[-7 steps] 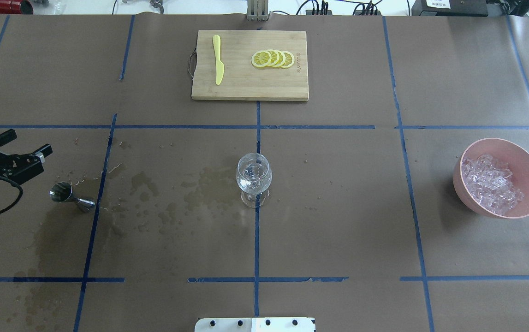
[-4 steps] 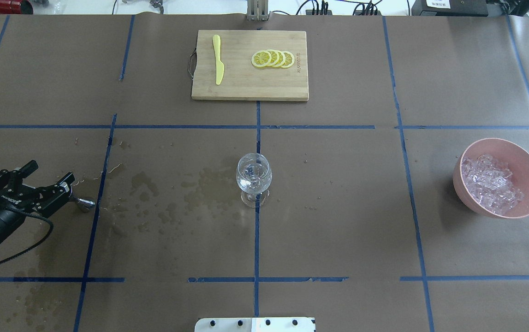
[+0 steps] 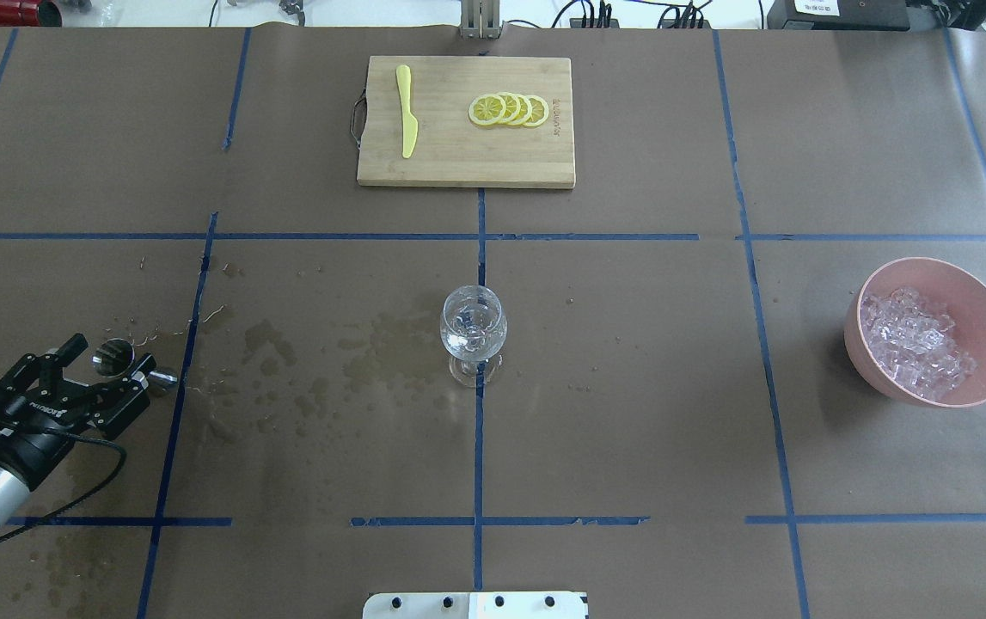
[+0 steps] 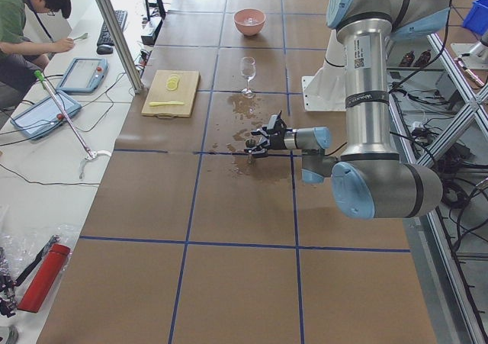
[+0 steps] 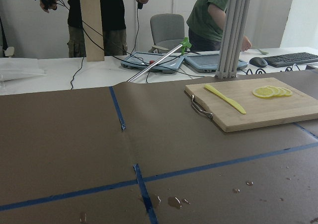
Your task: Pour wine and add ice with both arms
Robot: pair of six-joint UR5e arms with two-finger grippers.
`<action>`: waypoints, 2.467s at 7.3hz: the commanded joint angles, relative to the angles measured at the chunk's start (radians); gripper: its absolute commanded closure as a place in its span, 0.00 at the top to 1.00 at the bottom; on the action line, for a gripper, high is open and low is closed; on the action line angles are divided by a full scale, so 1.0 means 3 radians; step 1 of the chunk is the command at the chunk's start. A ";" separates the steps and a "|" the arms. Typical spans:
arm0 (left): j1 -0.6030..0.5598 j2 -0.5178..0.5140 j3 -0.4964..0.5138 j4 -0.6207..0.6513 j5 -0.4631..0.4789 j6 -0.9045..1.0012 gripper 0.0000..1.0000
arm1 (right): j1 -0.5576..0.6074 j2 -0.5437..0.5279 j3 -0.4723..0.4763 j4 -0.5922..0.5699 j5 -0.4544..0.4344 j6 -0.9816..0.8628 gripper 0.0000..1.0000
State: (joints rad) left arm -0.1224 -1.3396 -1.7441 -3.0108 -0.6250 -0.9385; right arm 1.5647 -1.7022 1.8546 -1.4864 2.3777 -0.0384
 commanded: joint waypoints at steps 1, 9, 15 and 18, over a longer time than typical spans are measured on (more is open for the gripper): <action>0.0065 -0.0167 0.0244 -0.0007 0.0120 -0.0026 1.00 | 0.0000 -0.0002 0.0000 0.0000 0.0000 0.0000 1.00; 0.0116 -0.0285 0.0537 -0.0042 0.0166 -0.0185 0.48 | 0.0000 -0.0002 -0.0010 0.0000 -0.0005 -0.0005 1.00; 0.0122 -0.0285 0.0557 -0.0047 0.0166 -0.0190 0.12 | 0.0000 -0.0002 -0.0010 0.0000 -0.0005 -0.0005 1.00; 0.0107 -0.0275 0.0471 -0.0245 0.0186 -0.0124 0.00 | 0.0000 -0.0002 -0.0010 0.0000 -0.0010 -0.0010 1.00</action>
State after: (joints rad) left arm -0.0884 -1.4232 -1.5917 -3.0424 -0.5699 -0.9881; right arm 1.5647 -1.7027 1.8515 -1.4865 2.3748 -0.0409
